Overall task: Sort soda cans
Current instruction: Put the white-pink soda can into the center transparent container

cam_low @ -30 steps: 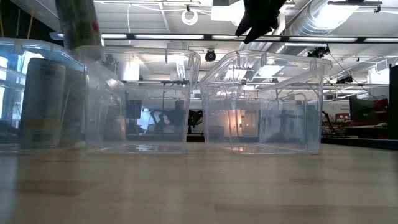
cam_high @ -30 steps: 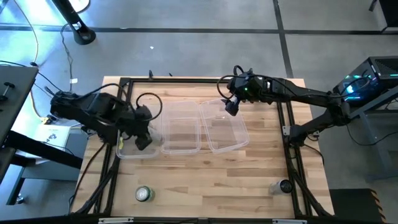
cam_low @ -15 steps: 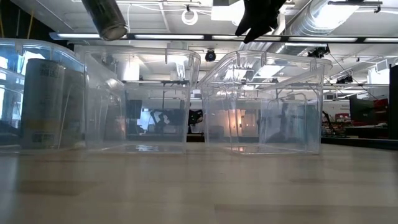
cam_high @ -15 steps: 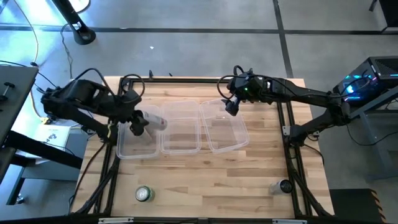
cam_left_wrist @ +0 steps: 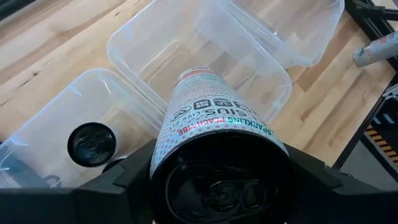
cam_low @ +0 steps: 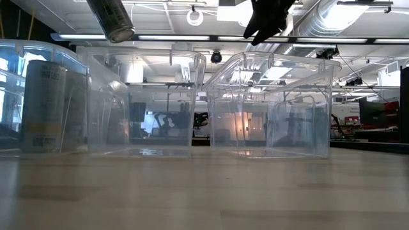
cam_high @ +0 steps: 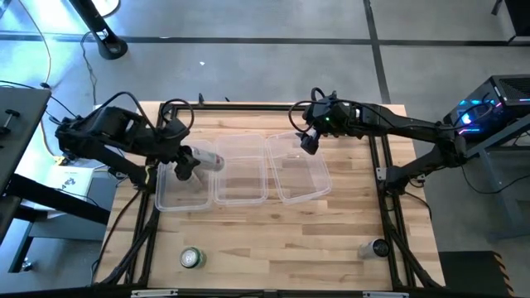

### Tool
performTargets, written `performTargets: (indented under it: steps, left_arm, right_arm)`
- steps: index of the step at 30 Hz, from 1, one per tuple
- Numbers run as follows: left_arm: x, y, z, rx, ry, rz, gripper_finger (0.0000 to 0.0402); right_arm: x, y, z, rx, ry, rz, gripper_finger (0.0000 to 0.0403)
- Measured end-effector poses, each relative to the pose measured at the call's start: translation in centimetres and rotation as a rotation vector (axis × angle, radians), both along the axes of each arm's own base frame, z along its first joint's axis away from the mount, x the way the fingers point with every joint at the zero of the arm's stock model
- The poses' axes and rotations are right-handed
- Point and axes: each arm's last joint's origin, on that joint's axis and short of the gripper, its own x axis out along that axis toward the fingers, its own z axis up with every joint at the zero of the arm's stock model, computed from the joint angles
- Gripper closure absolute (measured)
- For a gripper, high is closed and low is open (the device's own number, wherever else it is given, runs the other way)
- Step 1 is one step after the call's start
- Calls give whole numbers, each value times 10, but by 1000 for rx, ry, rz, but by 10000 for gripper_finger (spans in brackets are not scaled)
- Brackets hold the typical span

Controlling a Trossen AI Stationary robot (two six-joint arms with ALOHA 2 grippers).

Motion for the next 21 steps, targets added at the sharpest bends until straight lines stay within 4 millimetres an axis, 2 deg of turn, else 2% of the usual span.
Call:
performTargets:
  steps: [6,11,17,21]
  left_arm:
    - [5,3,-1,43,-2,12,166]
    - [32,13,-5,39,-12,-40,166]
    - [59,39,-21,73,105,-94,166]
    - [75,62,-35,36,192,-115,166]
  right_arm:
    - [0,1,-1,25,-1,10,57]
    - [-1,2,-1,40,5,20,57]
    - [-5,5,1,78,-5,45,57]
    - [-11,6,3,92,1,33,57]
